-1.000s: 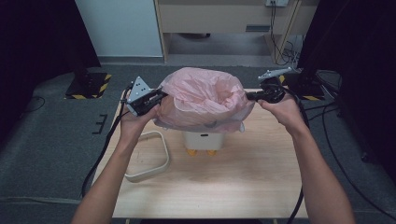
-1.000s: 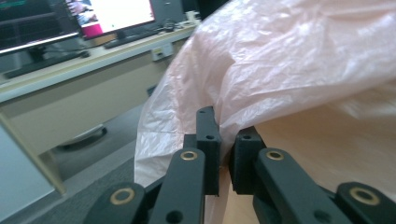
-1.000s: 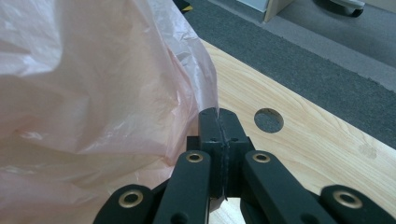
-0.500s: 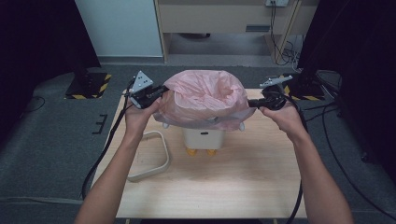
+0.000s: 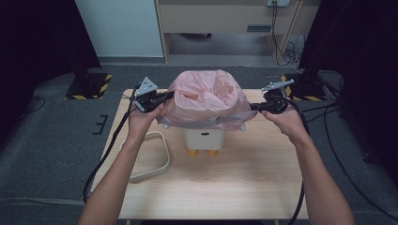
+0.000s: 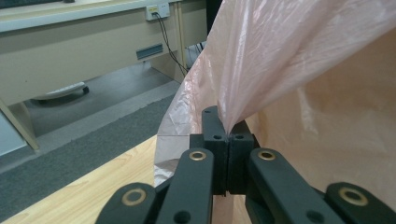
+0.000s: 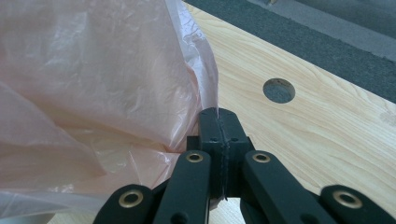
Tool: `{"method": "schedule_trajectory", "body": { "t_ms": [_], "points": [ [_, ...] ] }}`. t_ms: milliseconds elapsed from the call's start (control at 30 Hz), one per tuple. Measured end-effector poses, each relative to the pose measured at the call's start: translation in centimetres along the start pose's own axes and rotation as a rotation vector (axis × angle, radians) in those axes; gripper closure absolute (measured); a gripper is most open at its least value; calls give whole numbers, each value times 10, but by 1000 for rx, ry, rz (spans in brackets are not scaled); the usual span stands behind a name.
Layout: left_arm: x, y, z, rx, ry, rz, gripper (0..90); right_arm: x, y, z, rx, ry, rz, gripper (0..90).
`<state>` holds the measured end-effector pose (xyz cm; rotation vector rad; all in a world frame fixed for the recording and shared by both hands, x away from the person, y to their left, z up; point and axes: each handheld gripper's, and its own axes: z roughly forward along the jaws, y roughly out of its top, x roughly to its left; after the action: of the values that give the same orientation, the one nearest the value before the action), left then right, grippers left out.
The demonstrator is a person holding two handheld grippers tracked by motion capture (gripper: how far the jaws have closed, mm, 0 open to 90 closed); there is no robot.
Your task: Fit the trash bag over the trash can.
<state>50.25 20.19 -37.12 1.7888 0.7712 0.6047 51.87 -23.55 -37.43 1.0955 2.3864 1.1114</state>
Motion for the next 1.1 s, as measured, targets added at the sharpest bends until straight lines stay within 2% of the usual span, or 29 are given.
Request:
{"method": "schedule_trajectory", "body": {
  "t_ms": [433, 533, 633, 900, 1100],
  "points": [
    [7, -12, 9, 20, -4, -34, 891, 5, -5, 5, 1, 17, 2, 900],
    [5, -16, 9, 4, -18, -43, 891, 7, -5, 6, 10, 13, -6, 900],
    [3, -17, 9, 6, -27, -42, 892, 6, -6, 7, 15, 17, -7, 900],
    [5, -23, 11, 14, -37, -74, 893, 8, -6, 8, 25, 13, -14, 900],
    [-1, -26, 10, 11, -49, -72, 893, 9, -8, 9, 36, 14, -12, 900]
  ]
}}
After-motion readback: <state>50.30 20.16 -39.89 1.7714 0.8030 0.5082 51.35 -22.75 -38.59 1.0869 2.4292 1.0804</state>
